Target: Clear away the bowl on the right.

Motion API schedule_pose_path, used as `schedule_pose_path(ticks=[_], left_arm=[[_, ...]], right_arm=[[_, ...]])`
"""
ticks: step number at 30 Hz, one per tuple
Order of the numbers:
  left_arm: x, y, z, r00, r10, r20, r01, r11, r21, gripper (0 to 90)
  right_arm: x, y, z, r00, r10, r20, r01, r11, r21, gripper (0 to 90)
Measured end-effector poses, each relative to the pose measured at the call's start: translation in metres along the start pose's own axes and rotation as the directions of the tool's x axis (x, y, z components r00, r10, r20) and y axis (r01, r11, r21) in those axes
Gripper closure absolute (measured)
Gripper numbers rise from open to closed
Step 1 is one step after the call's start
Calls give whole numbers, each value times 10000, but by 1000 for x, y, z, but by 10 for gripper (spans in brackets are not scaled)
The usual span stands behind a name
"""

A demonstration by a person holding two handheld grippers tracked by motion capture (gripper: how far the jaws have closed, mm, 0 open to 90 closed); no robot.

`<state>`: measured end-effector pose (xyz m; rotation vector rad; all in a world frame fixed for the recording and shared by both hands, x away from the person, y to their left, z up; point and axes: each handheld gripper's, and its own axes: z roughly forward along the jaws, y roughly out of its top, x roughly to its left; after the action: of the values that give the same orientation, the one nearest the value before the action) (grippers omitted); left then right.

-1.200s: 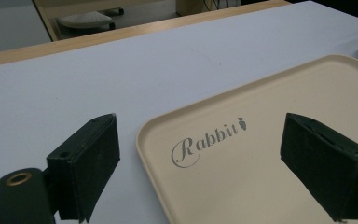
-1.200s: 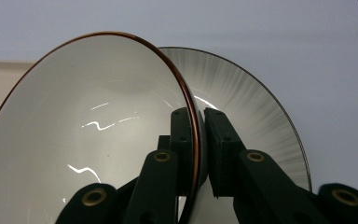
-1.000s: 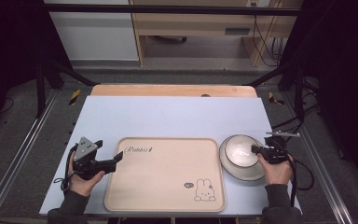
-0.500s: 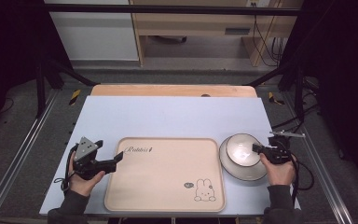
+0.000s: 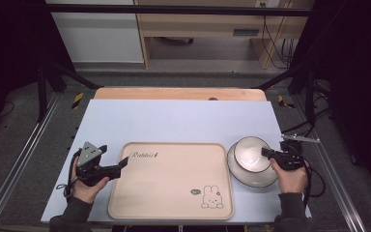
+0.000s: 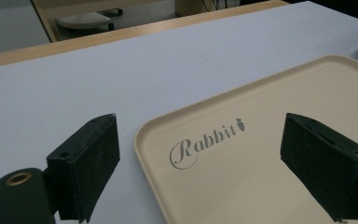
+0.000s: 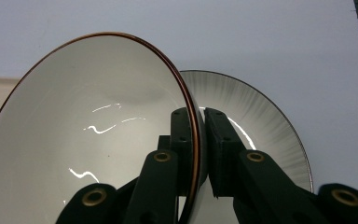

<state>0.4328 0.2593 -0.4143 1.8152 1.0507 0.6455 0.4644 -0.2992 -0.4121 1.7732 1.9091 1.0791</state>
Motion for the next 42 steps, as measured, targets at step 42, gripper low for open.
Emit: schedule_pose_path(ticks=[42], left_arm=[[-2,0,-1,9998,163,63,-163,9999,1,112]], right_arm=[[47,12,-9,9888,-961,-1146,912,9947,-473,821]])
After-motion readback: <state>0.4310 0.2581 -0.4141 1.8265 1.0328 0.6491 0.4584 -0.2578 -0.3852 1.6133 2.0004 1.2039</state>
